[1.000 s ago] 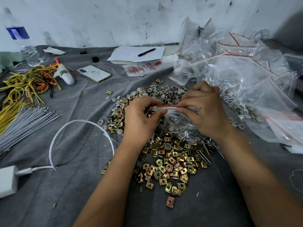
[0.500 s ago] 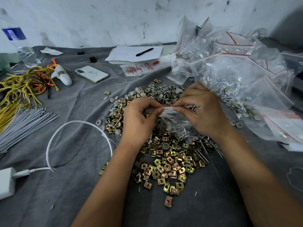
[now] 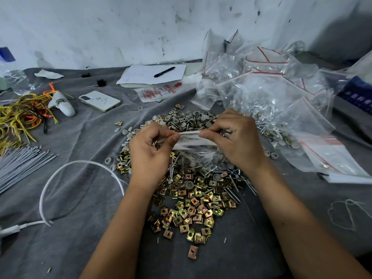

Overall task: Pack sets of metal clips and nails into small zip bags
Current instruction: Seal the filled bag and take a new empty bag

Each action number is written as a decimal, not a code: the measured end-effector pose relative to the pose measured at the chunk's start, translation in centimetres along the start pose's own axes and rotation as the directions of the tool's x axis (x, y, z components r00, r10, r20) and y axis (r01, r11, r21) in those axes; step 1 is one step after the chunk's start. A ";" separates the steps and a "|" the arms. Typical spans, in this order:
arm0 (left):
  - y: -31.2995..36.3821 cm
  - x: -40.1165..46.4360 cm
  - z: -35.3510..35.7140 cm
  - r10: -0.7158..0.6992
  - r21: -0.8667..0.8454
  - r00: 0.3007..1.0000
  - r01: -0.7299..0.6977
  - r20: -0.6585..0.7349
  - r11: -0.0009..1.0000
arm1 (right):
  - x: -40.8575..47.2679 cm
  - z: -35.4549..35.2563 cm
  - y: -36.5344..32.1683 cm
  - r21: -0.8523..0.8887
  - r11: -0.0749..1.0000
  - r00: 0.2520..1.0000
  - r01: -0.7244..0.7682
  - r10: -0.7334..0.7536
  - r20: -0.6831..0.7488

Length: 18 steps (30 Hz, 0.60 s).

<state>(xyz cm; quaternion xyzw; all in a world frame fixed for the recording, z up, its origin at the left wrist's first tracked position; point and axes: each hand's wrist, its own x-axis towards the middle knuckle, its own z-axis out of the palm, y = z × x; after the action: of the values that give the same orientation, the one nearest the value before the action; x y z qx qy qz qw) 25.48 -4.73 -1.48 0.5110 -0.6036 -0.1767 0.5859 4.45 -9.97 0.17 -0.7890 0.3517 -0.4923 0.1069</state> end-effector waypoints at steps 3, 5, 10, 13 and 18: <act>1.3 -0.2 0.5 -0.110 -0.157 0.993 0.105 -0.030 0.982 | -0.1 0.0 0.2 0.142 0.986 0.995 -0.091 0.095 -0.020; 2.9 0.1 1.3 -0.166 -0.244 0.984 0.147 -0.061 0.959 | -0.3 -0.4 0.2 0.317 0.916 0.970 -0.245 0.235 0.070; 6.2 3.1 4.5 -0.277 -0.503 0.955 0.188 -0.106 0.843 | -0.7 -0.4 0.6 0.418 0.812 0.912 -0.406 0.328 0.248; 7.6 5.0 7.3 -0.256 -0.479 0.955 0.154 -0.154 0.864 | -0.1 -2.1 1.4 0.500 0.733 0.873 -0.461 0.475 0.107; 8.6 6.4 13.7 -0.029 0.024 0.964 0.037 -0.263 0.999 | 3.8 -6.5 4.0 0.485 0.720 0.807 -0.496 0.589 -0.049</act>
<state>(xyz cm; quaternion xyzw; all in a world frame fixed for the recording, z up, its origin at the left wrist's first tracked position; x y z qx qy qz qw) 11.15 -11.69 5.41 0.5484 -0.5145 -0.1084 0.6502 -1.88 -14.22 3.97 -0.5498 0.4534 -0.5829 0.3903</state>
